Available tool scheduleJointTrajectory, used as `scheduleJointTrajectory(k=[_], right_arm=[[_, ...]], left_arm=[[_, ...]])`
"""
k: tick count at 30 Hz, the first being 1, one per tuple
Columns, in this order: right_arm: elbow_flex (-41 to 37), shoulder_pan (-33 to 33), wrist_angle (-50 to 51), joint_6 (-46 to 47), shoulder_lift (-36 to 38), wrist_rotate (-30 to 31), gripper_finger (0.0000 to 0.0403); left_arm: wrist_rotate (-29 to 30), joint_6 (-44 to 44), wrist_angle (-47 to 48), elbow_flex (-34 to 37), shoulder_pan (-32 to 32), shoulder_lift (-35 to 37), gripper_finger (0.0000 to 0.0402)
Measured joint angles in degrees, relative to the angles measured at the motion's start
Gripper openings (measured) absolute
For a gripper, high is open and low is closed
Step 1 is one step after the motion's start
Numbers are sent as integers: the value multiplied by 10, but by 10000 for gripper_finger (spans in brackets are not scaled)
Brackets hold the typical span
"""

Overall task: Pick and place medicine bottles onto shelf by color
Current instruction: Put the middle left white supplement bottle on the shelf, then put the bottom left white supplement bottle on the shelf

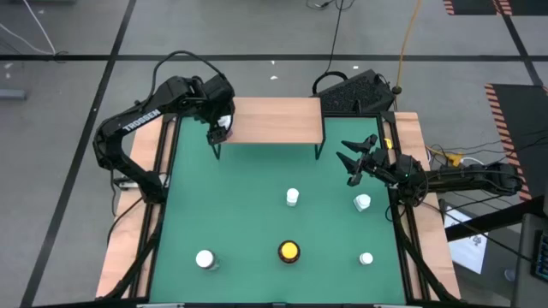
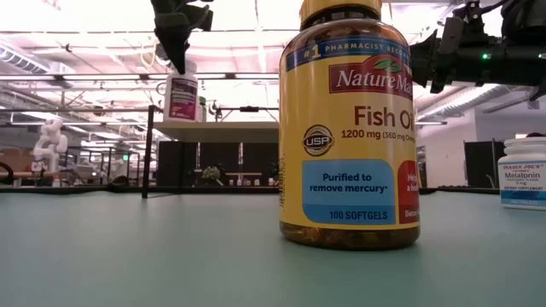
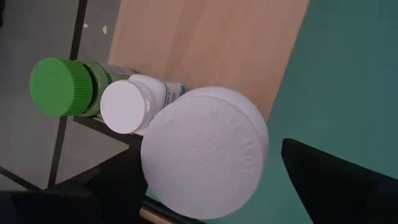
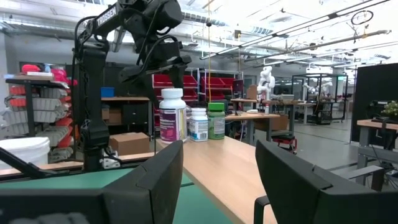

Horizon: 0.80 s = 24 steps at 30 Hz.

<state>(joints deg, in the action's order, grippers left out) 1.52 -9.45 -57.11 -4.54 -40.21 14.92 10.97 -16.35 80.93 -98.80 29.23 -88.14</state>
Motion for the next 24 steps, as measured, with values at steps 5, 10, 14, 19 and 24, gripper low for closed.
scheduleJointTrajectory(k=[5, 10, 14, 19, 24], right_arm=[[0, 0, 0, 0, 0, 0, 199], [0, 0, 0, 7, 0, 0, 199], [0, 0, 0, 6, 0, 0, 199], [0, 0, 1, 6, 0, 0, 199], [0, 2, 3, 10, 0, -1, 199]], left_arm=[[23, 5, -2, -16, 0, 0, 344], [26, 7, -1, -60, -1, 0, 341], [35, 30, 31, -109, -5, 1, 341], [36, 107, 89, -136, -28, 3, 340], [21, 181, 93, -100, -74, 34, 340]])
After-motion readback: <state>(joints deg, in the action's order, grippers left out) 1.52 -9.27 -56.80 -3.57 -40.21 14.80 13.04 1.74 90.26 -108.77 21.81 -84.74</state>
